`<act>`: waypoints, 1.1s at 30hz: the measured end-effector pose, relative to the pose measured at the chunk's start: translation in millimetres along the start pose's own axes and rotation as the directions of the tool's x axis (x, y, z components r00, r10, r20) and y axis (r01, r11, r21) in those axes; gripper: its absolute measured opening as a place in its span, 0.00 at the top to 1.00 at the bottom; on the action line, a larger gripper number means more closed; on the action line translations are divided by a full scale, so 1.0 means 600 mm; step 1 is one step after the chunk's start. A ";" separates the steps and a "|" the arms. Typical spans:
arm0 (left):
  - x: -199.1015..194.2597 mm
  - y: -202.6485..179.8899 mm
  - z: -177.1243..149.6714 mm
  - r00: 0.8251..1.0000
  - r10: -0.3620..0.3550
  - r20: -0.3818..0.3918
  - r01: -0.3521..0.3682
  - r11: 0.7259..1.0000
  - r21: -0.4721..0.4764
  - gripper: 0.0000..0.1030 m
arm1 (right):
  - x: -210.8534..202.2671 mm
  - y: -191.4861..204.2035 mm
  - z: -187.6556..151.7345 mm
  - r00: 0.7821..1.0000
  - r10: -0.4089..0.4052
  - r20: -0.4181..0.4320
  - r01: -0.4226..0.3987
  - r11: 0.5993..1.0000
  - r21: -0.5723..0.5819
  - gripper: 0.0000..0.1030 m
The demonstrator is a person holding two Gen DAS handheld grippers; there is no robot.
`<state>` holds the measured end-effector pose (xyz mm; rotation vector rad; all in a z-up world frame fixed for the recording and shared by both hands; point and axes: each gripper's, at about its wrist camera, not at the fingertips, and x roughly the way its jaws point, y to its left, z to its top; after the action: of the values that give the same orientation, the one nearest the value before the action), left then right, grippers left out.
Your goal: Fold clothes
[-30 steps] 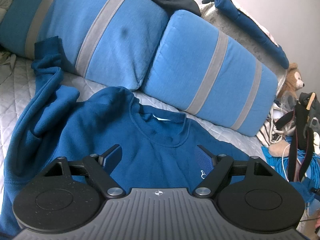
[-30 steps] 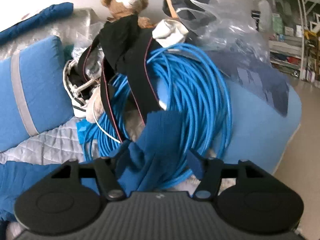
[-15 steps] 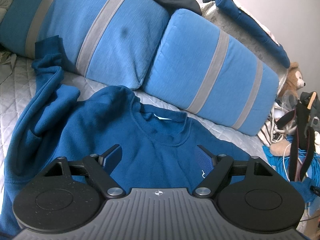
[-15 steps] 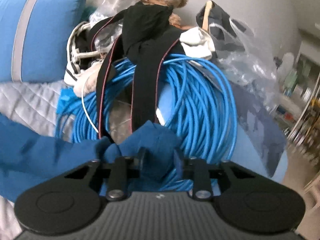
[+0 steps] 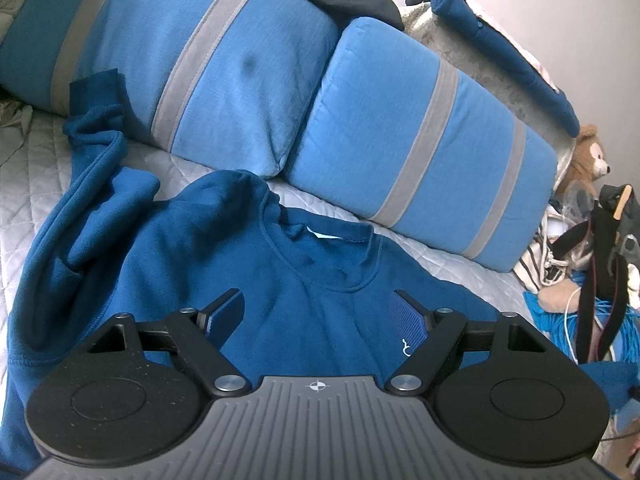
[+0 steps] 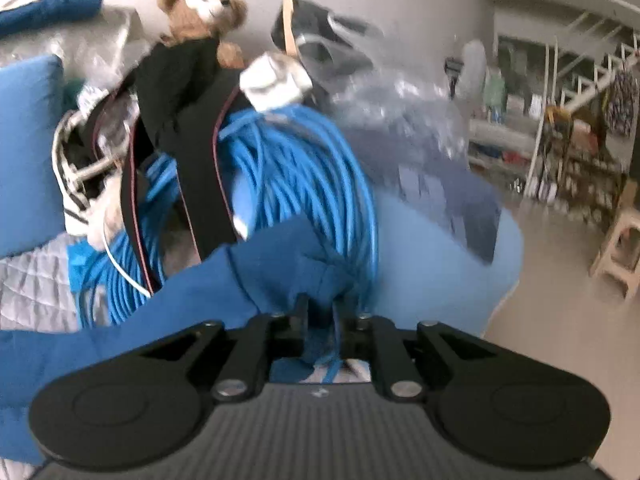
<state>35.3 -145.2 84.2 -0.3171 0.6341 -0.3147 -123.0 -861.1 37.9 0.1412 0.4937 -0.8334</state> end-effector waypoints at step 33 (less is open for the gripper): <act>0.002 0.002 0.000 1.000 0.001 -0.009 -0.001 1.000 -0.007 0.23 | -0.256 0.367 -0.195 0.653 0.710 -0.266 -0.482 0.118 -0.868 0.51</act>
<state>36.5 -144.9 83.0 -0.3221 0.6440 -0.3135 -90.1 -573.3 -7.6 -0.7583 0.5519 0.3696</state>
